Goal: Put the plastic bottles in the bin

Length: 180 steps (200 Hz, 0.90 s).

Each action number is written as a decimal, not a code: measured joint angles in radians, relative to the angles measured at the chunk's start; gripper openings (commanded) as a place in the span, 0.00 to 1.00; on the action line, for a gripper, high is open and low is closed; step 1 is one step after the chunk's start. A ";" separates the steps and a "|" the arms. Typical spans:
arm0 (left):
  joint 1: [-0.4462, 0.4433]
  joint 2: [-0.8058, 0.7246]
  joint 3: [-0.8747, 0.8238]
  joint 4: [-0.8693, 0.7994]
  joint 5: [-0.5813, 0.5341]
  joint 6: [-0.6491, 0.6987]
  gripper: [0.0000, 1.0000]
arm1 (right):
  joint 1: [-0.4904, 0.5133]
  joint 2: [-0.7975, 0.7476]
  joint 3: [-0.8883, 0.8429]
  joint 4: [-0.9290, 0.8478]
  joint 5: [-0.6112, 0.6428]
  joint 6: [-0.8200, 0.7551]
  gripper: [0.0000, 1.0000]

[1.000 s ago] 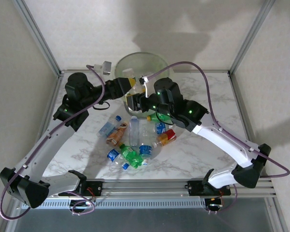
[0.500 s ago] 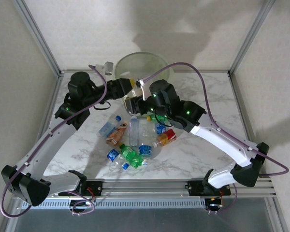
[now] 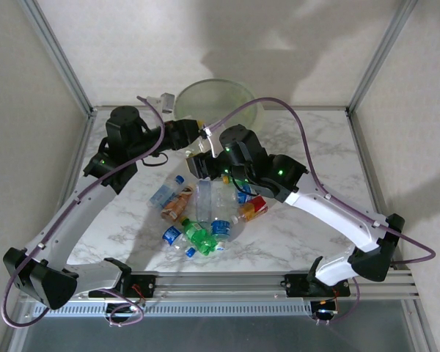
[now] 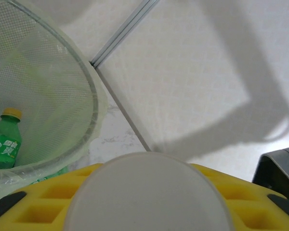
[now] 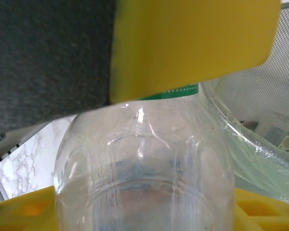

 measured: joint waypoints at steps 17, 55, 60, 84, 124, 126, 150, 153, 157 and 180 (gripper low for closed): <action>0.000 0.000 0.000 0.003 -0.019 -0.016 0.27 | 0.002 -0.005 0.000 0.000 0.026 0.003 0.86; 0.001 0.000 0.015 0.045 -0.110 -0.080 0.28 | 0.005 -0.045 0.000 0.008 0.157 0.018 0.95; 0.001 0.000 0.021 0.058 -0.140 -0.090 0.26 | 0.006 -0.053 -0.001 0.012 0.182 0.027 0.96; 0.004 -0.016 0.027 0.120 -0.312 -0.132 0.25 | -0.002 -0.121 -0.021 0.035 0.323 0.069 0.99; 0.006 -0.029 0.027 0.251 -0.579 -0.204 0.25 | -0.084 -0.273 -0.101 0.043 0.504 0.200 0.99; 0.006 -0.028 0.027 0.257 -0.589 -0.209 0.25 | -0.091 -0.278 -0.105 0.042 0.510 0.209 0.99; 0.006 0.012 0.031 0.320 -0.690 -0.243 0.23 | -0.158 -0.320 -0.148 0.010 0.537 0.308 0.99; 0.006 0.026 0.035 0.324 -0.700 -0.248 0.22 | -0.166 -0.323 -0.155 0.004 0.537 0.322 0.99; 0.006 0.039 0.042 0.326 -0.709 -0.253 0.22 | -0.173 -0.325 -0.162 -0.003 0.536 0.334 0.99; 0.006 0.155 0.100 0.327 -0.747 -0.266 0.18 | -0.201 -0.323 -0.200 -0.058 0.531 0.404 0.99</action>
